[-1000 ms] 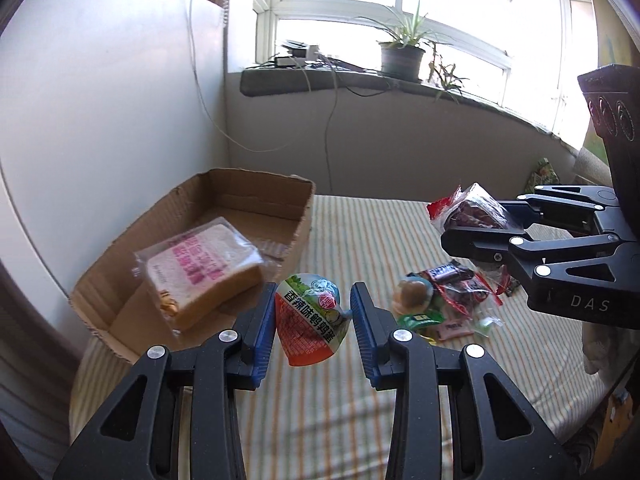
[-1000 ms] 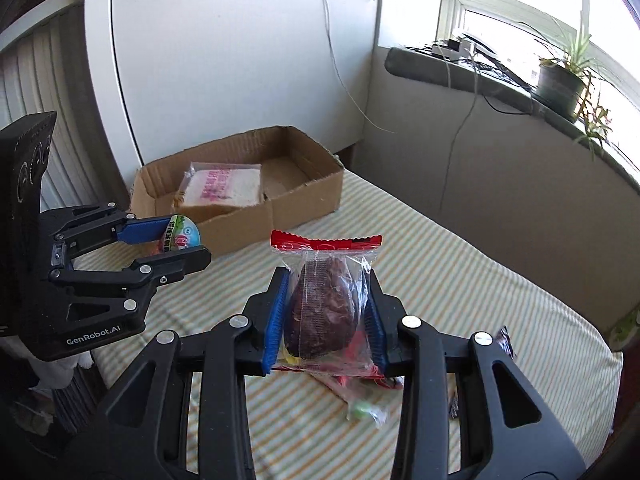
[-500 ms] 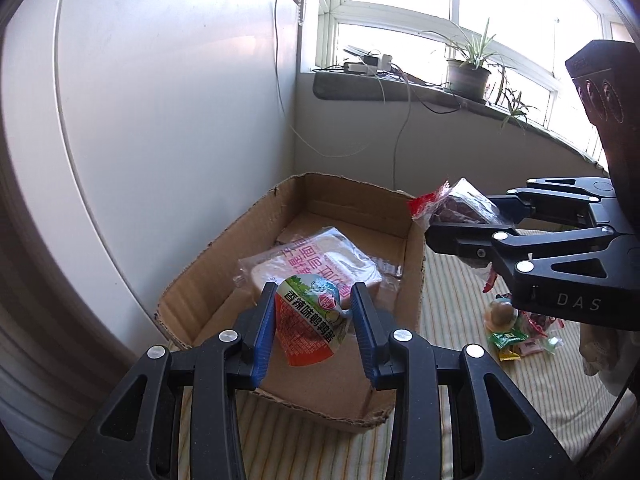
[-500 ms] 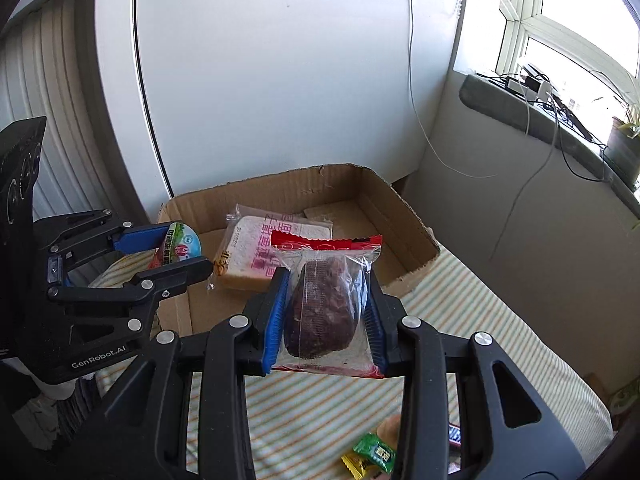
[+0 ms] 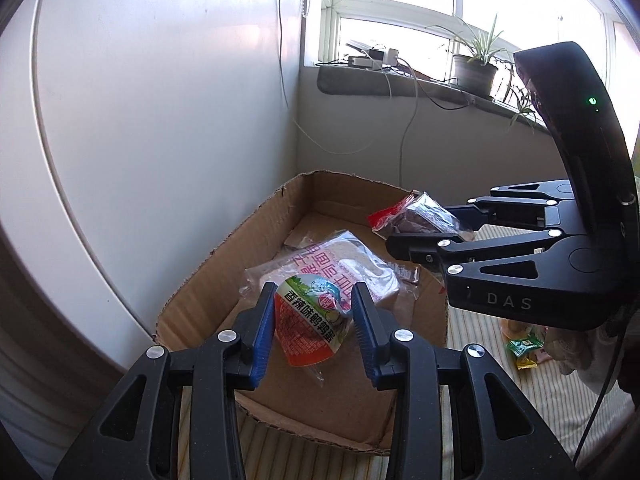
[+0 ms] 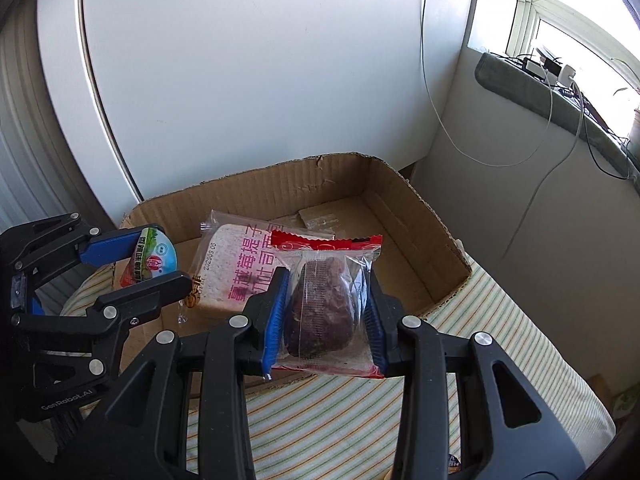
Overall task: Organize snacks
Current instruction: 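Grasp the red egg candy with the left gripper while the right carries the pastry to the box, then release both snacks into the box and return both grippers to the pile, then grasp the green candy packet with the left gripper while the right grasps the black wrapper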
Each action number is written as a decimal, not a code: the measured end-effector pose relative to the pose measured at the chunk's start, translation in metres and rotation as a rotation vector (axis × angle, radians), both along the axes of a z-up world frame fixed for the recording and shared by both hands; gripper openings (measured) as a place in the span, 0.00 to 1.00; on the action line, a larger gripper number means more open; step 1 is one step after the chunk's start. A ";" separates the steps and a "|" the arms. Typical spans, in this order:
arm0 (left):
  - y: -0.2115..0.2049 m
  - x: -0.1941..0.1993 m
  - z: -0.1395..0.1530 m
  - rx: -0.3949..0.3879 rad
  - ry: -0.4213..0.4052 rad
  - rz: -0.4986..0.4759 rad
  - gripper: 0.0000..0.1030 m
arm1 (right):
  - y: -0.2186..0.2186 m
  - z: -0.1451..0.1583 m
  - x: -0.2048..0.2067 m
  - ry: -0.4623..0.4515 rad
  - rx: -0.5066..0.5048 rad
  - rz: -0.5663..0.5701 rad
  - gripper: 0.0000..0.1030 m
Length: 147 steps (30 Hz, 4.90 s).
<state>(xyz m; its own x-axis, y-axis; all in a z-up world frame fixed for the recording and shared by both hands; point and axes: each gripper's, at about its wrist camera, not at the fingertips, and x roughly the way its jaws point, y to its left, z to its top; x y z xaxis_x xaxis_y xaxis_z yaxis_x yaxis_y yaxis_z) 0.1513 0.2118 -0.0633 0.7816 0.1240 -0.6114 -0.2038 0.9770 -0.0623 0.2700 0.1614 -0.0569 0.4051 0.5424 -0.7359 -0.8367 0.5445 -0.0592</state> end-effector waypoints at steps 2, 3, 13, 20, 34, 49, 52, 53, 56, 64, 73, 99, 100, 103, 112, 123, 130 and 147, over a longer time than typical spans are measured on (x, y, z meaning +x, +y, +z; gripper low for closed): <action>0.001 0.002 -0.001 -0.002 0.004 0.003 0.36 | 0.003 -0.002 0.003 0.000 -0.003 -0.005 0.36; 0.001 0.003 0.000 -0.002 0.006 0.004 0.36 | 0.004 -0.003 0.005 0.002 -0.004 -0.007 0.36; -0.003 0.001 0.006 0.019 0.003 0.014 0.53 | 0.001 0.003 0.011 -0.017 0.020 -0.040 0.70; -0.027 -0.005 0.005 0.050 0.029 -0.032 0.64 | -0.018 0.021 0.013 -0.021 0.070 -0.113 0.81; -0.135 -0.017 -0.007 0.146 0.104 -0.254 0.64 | -0.092 0.031 -0.007 -0.058 0.066 -0.300 0.81; -0.174 -0.008 -0.011 0.039 0.107 -0.306 0.64 | -0.224 0.021 0.000 -0.038 0.088 -0.447 0.81; -0.173 -0.004 -0.018 -0.004 0.122 -0.304 0.64 | -0.250 0.015 0.005 -0.029 0.084 -0.475 0.81; -0.173 -0.002 -0.021 -0.016 0.127 -0.304 0.64 | -0.257 0.013 0.007 -0.026 0.083 -0.483 0.81; -0.175 0.002 -0.027 -0.037 0.139 -0.306 0.64 | -0.278 0.006 0.014 -0.011 0.080 -0.507 0.81; -0.184 0.013 -0.033 -0.074 0.151 -0.317 0.62 | -0.323 -0.013 0.031 0.044 0.078 -0.544 0.81; -0.171 0.016 -0.047 -0.096 0.193 -0.290 0.59 | -0.337 -0.042 0.021 0.100 0.055 -0.449 0.81; -0.174 0.053 -0.059 -0.125 0.235 -0.288 0.40 | -0.301 -0.081 0.012 0.110 -0.070 -0.385 0.72; -0.175 0.053 -0.059 -0.122 0.235 -0.290 0.39 | -0.300 -0.081 0.012 0.107 -0.072 -0.385 0.71; -0.178 0.052 -0.059 -0.103 0.232 -0.296 0.36 | -0.300 -0.082 0.010 0.100 -0.077 -0.380 0.61; -0.187 0.049 -0.059 -0.070 0.224 -0.312 0.31 | -0.301 -0.081 0.007 0.097 -0.068 -0.379 0.40; -0.181 0.037 -0.052 -0.073 0.186 -0.317 0.30 | -0.312 -0.076 0.001 0.108 -0.036 -0.391 0.31; -0.179 0.028 -0.042 -0.075 0.157 -0.312 0.30 | -0.313 -0.065 -0.005 0.088 -0.033 -0.395 0.15; -0.142 0.002 -0.016 -0.094 0.075 -0.264 0.30 | -0.325 -0.016 -0.008 0.099 0.115 -0.451 0.11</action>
